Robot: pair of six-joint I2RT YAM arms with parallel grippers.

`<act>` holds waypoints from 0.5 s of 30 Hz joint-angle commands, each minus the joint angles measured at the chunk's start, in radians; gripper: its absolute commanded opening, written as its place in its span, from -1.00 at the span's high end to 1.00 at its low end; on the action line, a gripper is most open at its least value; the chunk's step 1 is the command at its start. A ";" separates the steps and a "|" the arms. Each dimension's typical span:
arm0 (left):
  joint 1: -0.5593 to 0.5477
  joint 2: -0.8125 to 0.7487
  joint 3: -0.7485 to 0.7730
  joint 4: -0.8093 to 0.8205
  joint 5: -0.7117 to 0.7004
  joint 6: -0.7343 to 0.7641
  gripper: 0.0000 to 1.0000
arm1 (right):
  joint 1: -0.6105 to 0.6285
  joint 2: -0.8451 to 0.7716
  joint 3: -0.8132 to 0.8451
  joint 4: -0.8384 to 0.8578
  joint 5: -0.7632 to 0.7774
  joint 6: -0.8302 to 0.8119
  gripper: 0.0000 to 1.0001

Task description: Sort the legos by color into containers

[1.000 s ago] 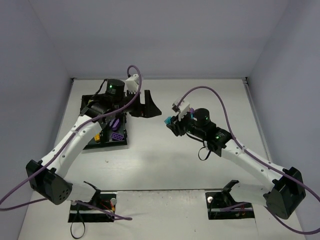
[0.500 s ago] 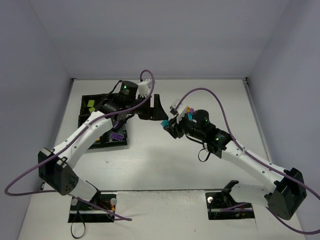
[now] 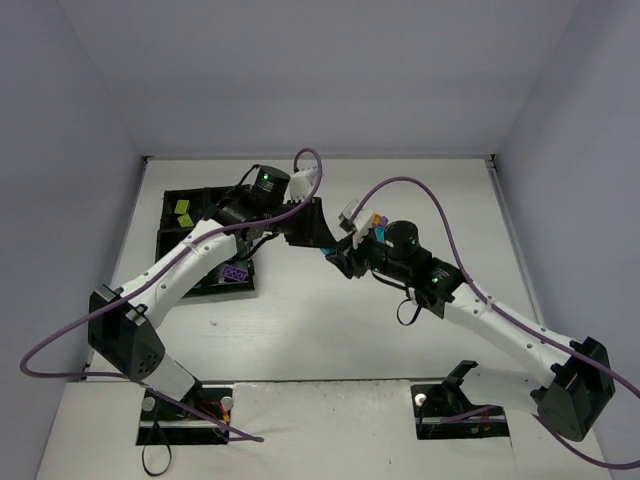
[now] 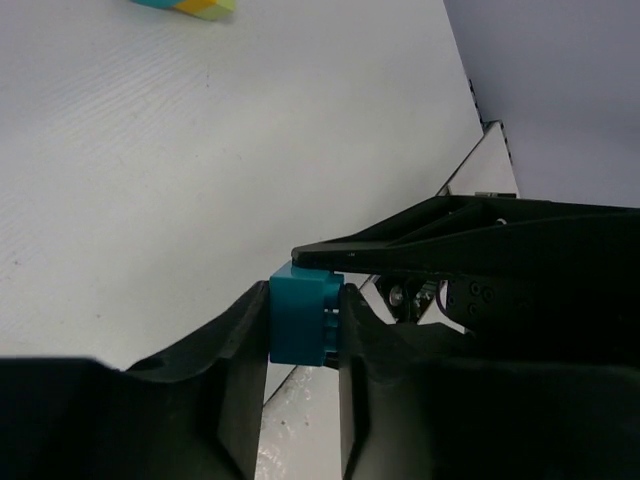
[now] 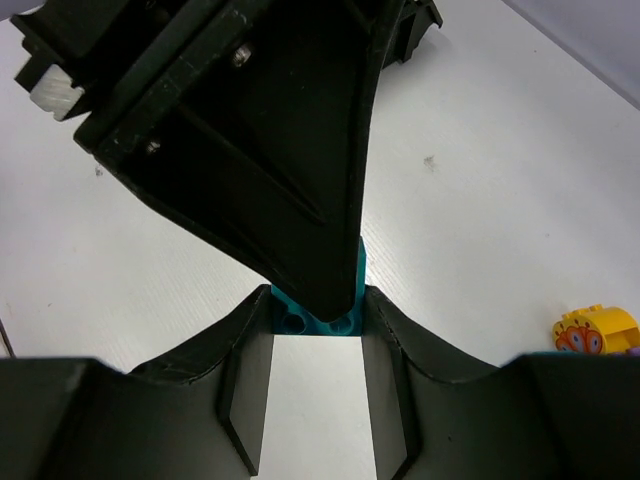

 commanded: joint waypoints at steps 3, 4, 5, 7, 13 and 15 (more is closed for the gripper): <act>-0.005 -0.023 0.057 0.006 -0.001 0.009 0.87 | 0.004 -0.014 0.026 0.081 0.000 -0.015 0.81; -0.002 -0.023 0.064 0.001 -0.007 0.020 0.89 | 0.006 -0.008 0.028 0.081 0.003 -0.015 0.75; -0.002 -0.023 0.070 -0.005 -0.016 0.026 0.93 | 0.004 -0.005 0.029 0.077 0.010 -0.013 0.39; 0.001 -0.022 0.084 -0.032 -0.044 0.046 0.95 | 0.003 0.006 0.036 0.061 0.044 -0.002 -0.06; 0.125 -0.017 0.121 -0.103 -0.113 0.129 0.96 | -0.006 0.017 0.043 0.015 0.153 0.033 -0.56; 0.209 -0.017 0.136 -0.109 -0.182 0.158 0.95 | -0.015 0.009 0.034 0.006 0.173 0.041 -0.57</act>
